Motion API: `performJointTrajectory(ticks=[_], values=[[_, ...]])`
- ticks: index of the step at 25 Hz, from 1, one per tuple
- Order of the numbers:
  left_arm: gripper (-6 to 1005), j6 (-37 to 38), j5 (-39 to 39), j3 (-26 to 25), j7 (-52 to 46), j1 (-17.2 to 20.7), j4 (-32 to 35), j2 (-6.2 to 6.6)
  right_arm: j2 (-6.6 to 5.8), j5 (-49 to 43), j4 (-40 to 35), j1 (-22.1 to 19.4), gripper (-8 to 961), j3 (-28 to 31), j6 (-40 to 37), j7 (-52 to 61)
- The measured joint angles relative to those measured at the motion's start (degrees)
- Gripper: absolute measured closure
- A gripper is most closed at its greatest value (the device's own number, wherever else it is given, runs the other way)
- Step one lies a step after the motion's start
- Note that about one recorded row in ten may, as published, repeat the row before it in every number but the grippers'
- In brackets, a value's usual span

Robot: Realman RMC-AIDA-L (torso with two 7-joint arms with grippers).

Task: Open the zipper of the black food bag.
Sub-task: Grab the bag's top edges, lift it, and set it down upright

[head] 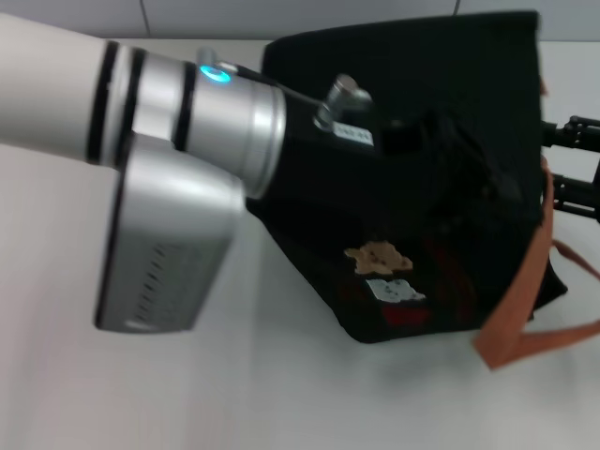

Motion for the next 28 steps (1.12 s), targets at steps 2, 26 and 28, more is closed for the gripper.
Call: performJointTrajectory(ticks=[2, 26, 28], values=[[820, -0.57, 0.49, 1.15, 0.05, -0.31, -0.12, -0.01, 0.0, -0.13, 0.05, -0.06, 302, -0.85, 0.1, 0.06], [806, -5.79, 6.05, 6.81, 1.03, -0.87, 1.84, -0.08, -1.9, -0.79, -0.12, -5.39, 400, -1.51, -2.05, -3.04], [805, -5.82, 6.06, 6.92, 0.99, -1.03, 2.05, -0.08, -1.39, -0.78, 0.08, -4.89, 451, -1.37, -0.5, -4.04]])
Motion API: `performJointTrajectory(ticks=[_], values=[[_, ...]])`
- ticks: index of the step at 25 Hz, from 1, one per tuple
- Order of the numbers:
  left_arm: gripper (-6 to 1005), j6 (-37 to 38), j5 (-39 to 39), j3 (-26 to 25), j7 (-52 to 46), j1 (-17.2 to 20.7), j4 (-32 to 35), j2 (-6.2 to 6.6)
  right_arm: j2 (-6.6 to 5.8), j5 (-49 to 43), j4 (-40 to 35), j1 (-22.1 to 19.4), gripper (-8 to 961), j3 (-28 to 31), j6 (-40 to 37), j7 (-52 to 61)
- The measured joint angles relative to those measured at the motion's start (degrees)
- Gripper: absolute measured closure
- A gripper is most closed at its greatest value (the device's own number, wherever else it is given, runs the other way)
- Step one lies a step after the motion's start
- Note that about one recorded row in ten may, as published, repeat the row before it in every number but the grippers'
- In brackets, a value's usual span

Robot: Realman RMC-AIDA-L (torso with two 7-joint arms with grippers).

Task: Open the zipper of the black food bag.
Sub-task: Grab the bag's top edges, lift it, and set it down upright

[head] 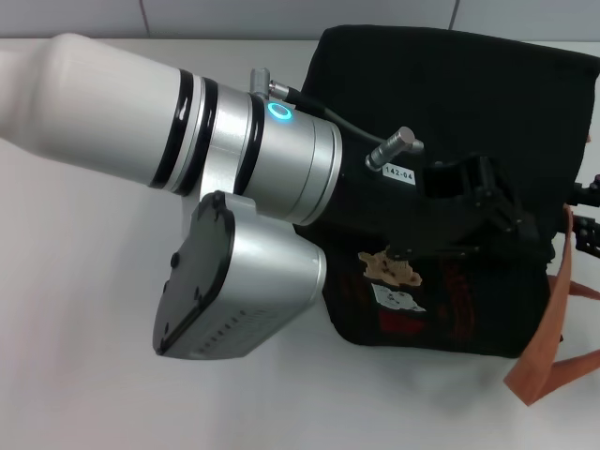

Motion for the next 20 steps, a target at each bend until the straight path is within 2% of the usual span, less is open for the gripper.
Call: performJointTrajectory(ticks=[6, 13, 17, 20], values=[[802, -0.07, 0.01, 0.05, -0.11, 0.16, 0.84, 0.0, 0.35, -0.61, 0.27, 1.6, 604, -0.32, 2.38, -0.07], [798, -0.04, 0.01, 0.02, -0.24, 0.38, 1.55, 0.0, 0.71, -2.2, 1.25, 3.11, 625, -0.41, 2.91, -0.7], [796, -0.05, 0.0, -0.04, -0.2, 0.4, 1.55, 0.0, 1.78, -2.23, -0.25, 2.7, 628, -0.6, 2.99, -4.97], [794, -0.06, -0.01, -0.02, -0.16, 0.5, 1.52, 0.0, 1.99, -2.24, -0.73, 2.52, 723, -0.62, 2.9, -6.2]])
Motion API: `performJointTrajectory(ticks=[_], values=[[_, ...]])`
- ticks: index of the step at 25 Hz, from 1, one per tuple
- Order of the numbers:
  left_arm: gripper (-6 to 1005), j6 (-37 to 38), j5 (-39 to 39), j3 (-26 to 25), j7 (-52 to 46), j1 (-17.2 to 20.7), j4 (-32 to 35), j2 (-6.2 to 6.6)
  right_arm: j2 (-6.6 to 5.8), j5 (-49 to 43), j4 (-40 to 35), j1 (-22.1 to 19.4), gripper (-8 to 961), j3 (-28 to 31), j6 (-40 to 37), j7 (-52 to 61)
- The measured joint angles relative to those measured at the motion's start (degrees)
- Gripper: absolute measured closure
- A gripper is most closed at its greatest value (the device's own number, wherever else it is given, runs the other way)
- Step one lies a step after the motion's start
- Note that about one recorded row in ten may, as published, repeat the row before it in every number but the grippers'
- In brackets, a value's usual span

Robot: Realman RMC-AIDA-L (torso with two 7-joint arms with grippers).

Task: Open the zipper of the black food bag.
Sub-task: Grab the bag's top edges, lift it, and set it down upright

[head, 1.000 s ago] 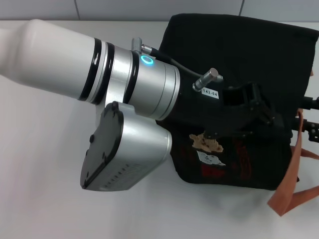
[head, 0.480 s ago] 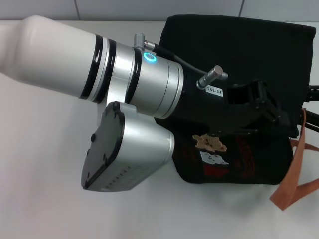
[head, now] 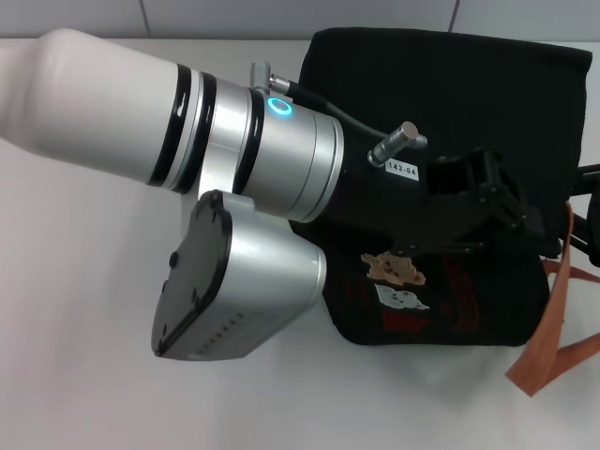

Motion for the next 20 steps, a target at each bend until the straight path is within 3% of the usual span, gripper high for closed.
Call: performJointTrajectory(ticks=[2, 16, 20], values=[[793, 0.0, -0.03, -0.01, 0.0, 0.18, -0.01, 0.0, 0.01, 0.02, -0.23, -0.42, 787, 0.03, -0.52, -0.64], [785, -0.67, -0.07, -1.38, -0.26, 0.48, -0.37, 0.15, -0.9, 0.28, 1.29, -3.52, 950, 1.94, -2.68, -3.76], [782, -1.11, -0.06, -1.51, -0.4, 0.47, -0.35, 0.13, -1.25, -0.99, 2.36, -3.68, 954, 1.68, -1.57, -3.87]])
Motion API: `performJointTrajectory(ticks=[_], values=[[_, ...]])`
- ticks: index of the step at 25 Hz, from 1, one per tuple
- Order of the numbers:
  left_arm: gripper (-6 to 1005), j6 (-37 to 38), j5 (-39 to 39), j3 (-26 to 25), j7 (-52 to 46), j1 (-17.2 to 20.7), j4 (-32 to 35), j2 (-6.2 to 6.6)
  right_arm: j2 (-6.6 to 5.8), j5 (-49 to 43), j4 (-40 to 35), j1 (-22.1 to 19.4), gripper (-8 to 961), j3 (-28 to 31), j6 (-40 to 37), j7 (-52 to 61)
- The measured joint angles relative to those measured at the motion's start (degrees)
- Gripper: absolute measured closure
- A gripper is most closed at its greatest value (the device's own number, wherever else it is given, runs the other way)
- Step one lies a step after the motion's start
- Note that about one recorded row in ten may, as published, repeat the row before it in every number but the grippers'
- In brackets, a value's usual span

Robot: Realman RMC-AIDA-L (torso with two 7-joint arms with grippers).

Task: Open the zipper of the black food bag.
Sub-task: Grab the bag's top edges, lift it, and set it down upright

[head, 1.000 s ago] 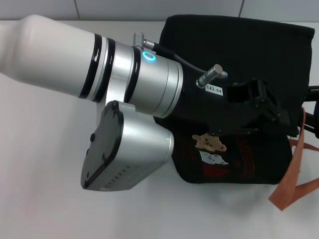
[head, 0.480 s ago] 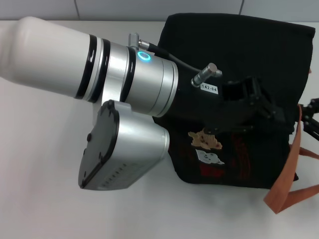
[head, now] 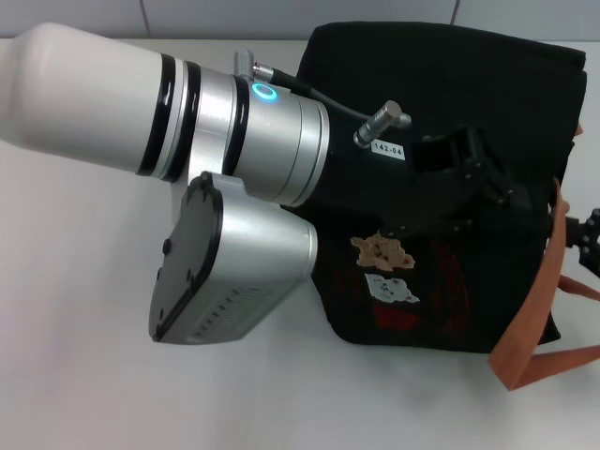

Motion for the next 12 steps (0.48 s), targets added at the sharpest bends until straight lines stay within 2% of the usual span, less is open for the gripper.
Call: performJointTrajectory(ticks=[8, 12], values=[[778, -0.15, -0.02, -0.51, -0.24, 0.12, 0.07, -0.09, 0.44, -9.37, -1.24, 0.44, 932, 0.03, 2.88, 2.43], [776, -0.18, -0.08, -0.92, -1.05, -0.04, 0.11, -0.01, 1.51, -15.54, -6.4, 0.24, 919, 0.14, 2.95, 6.71]])
